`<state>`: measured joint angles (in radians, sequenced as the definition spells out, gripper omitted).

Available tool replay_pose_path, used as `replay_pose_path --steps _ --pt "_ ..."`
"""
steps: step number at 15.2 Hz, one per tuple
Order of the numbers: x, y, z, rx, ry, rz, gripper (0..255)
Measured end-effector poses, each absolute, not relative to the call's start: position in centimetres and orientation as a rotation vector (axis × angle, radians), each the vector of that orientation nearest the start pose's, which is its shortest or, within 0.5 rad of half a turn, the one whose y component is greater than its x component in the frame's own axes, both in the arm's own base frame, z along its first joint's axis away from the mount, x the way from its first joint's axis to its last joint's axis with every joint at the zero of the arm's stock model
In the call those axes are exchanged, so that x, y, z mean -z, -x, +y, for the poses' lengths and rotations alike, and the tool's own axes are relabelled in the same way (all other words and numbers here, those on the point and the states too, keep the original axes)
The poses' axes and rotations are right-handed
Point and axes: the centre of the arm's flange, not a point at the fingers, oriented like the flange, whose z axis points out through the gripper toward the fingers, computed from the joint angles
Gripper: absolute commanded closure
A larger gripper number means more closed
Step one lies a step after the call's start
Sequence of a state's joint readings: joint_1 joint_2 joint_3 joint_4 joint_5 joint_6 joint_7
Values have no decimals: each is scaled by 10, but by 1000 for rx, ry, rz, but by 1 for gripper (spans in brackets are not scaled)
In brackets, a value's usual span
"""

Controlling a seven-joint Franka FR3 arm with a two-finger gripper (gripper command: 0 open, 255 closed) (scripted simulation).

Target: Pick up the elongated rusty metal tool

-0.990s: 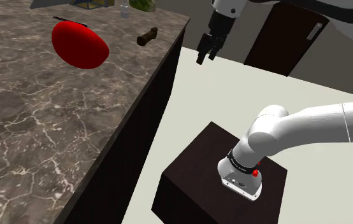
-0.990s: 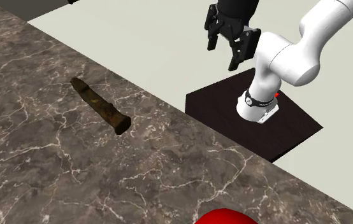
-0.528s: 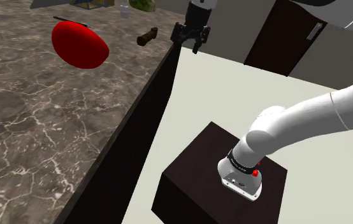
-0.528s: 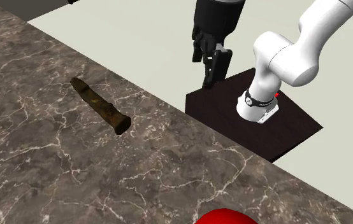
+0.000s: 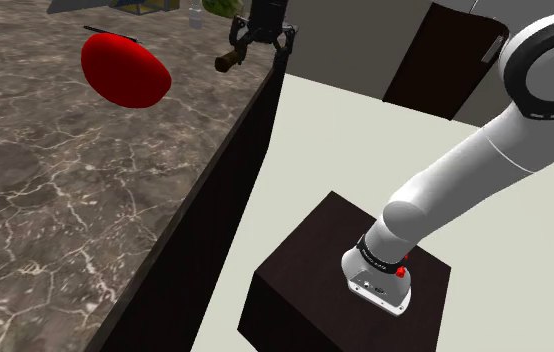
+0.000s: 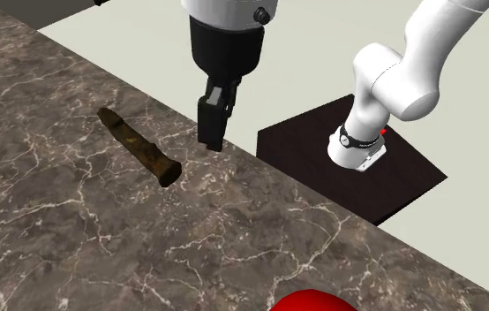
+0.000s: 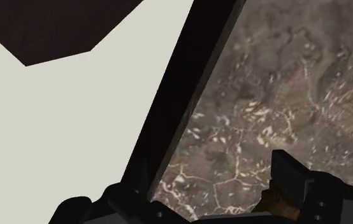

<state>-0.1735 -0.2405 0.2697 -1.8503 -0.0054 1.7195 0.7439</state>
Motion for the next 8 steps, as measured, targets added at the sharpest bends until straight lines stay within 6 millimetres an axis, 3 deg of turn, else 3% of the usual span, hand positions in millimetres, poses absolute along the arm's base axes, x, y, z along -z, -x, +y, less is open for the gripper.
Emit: replay_pose_path --steps 4,8 --pt "-628 -541 59 212 2905 1270 0" --pt "-634 -591 41 233 2793 1526 0"
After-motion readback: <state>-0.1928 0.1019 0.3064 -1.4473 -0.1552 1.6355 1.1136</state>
